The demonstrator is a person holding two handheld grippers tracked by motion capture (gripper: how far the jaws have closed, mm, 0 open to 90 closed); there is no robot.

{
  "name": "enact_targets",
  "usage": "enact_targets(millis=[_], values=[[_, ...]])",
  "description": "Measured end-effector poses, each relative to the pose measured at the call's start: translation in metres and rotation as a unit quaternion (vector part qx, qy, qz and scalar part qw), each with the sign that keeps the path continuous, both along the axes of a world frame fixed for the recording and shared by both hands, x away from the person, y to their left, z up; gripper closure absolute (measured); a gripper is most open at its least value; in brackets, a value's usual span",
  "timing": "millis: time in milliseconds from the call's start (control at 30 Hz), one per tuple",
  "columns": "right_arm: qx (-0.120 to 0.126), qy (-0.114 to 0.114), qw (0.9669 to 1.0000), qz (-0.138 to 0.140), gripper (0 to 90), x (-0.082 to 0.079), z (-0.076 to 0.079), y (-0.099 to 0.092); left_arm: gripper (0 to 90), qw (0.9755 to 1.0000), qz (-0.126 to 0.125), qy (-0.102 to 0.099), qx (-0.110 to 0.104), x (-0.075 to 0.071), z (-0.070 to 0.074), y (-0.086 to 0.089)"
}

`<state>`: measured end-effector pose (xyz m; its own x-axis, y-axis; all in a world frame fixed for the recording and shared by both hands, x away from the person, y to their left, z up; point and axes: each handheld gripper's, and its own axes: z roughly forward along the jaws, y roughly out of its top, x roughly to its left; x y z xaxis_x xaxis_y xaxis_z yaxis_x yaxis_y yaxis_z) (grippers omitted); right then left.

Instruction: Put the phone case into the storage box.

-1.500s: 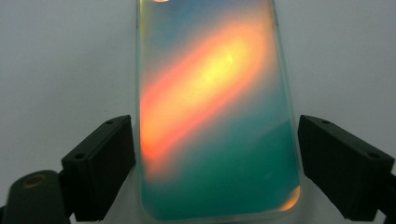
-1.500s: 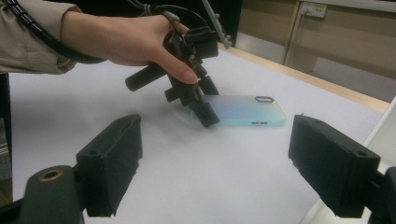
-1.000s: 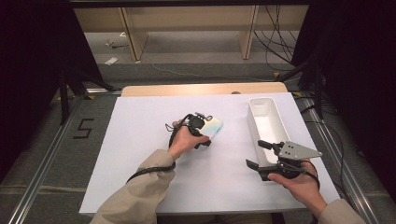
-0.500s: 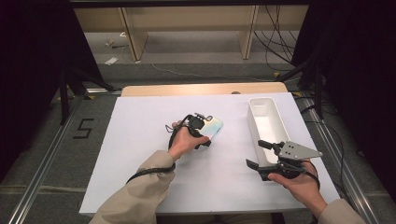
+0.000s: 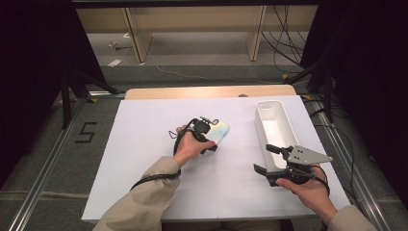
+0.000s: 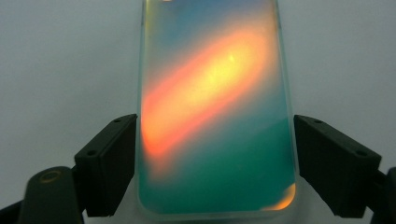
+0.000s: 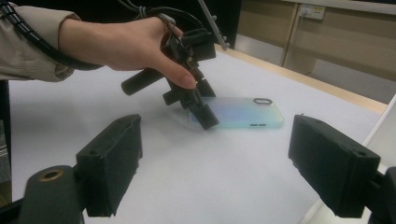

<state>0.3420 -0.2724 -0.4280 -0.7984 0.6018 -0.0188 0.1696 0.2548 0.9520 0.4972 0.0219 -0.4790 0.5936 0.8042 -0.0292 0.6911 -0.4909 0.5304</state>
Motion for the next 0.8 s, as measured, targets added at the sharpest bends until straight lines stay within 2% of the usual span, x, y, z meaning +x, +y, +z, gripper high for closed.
enact_targets(millis=[300, 433, 800], values=[[0.000, 0.000, 1.0000, -0.002, 18.4, 0.000, 0.000, 0.000, 17.1, 0.9998, 0.007, -0.009, -0.015, -0.001, 0.000, 0.002], [0.001, 0.000, 1.0000, -0.003, 18.4, 0.000, 0.000, 0.000, 17.1, 0.9997, 0.004, -0.012, -0.020, -0.003, 0.004, 0.003], [0.002, -0.002, 1.0000, -0.007, 17.9, 0.000, 0.001, 0.000, 17.1, 0.9983, 0.003, -0.037, -0.045, -0.010, 0.016, 0.009]])
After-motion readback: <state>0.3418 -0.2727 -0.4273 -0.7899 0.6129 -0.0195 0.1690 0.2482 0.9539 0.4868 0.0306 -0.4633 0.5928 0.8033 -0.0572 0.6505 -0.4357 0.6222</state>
